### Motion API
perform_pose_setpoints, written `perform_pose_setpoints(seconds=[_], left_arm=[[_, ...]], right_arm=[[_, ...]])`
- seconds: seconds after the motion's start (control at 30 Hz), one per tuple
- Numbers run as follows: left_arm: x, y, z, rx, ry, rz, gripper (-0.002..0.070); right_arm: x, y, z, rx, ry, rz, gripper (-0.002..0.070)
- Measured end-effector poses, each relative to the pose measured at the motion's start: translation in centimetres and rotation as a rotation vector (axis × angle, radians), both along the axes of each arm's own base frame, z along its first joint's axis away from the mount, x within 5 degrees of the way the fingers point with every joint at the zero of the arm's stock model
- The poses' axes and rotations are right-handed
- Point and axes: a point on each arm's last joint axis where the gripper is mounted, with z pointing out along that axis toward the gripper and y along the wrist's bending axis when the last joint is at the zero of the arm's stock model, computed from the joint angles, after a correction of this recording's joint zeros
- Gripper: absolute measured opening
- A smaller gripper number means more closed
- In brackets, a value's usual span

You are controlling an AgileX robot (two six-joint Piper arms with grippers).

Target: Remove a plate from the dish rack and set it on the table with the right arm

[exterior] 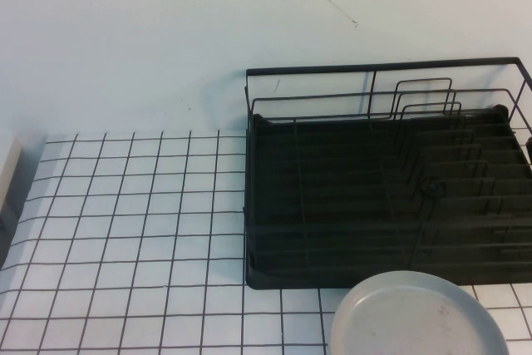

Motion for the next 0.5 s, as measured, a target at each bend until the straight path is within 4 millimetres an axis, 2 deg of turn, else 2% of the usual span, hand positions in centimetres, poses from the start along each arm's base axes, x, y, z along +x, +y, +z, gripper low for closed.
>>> perform_pose_setpoints(seconds=[0.13, 0.23, 0.37, 0.5], left_arm=[[0.0, 0.0, 0.0, 0.000, 0.000, 0.000, -0.0003], [0.0, 0.0, 0.0, 0.000, 0.000, 0.000, -0.0003], [0.0, 0.0, 0.0, 0.000, 0.000, 0.000, -0.0003], [0.0, 0.0, 0.0, 0.000, 0.000, 0.000, -0.0003]], right_arm=[[-4.5, 1.0, 2.8, 0.038, -0.206, 0.023, 0.0004], [-7.8, 1.1, 3.9, 0.025, -0.401, -0.075, 0.0002], [-12.2, 0.7, 3.8, 0.010, -0.619, -0.266, 0.0002], [-15.9, 0.7, 2.2, 0.016, -0.740, -0.363, 0.0001]])
